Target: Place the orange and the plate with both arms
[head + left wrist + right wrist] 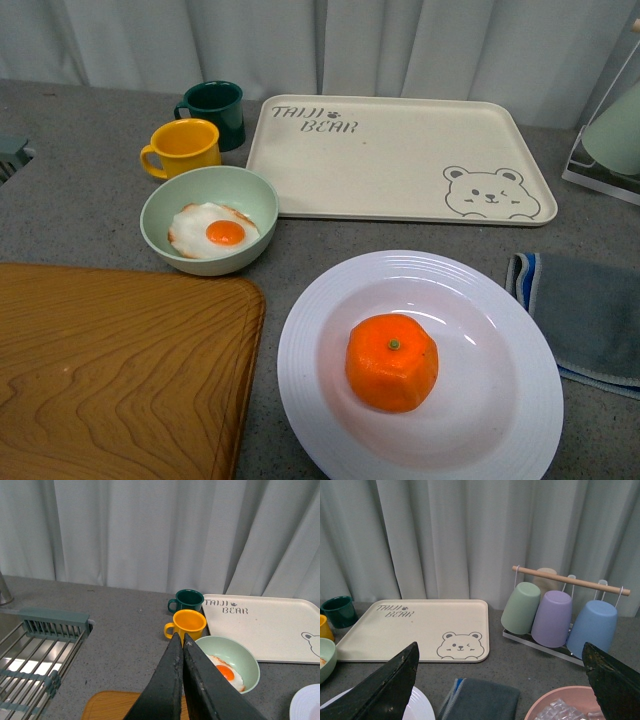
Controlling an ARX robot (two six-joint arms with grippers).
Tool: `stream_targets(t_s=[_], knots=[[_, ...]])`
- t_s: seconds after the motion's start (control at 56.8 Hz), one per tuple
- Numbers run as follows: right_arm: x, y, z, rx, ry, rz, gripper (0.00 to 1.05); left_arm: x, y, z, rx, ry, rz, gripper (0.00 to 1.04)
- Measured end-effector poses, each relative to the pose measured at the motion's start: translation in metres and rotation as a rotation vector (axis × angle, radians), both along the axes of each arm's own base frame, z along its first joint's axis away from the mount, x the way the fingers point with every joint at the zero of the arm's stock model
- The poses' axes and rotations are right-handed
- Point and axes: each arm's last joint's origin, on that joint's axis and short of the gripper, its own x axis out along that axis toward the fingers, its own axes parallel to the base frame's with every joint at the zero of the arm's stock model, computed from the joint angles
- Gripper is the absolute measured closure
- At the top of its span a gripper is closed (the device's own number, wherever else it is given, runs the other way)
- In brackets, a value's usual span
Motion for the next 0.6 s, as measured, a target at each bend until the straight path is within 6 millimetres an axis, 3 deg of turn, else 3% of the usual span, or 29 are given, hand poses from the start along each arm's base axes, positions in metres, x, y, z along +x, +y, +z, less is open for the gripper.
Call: stream_targets(t_s=[0.598], knots=[[0.0, 0.0, 0.0, 0.0, 0.0, 0.0, 0.09, -0.013, 0.0, 0.0, 0.0, -0.002, 0.0, 1.01]])
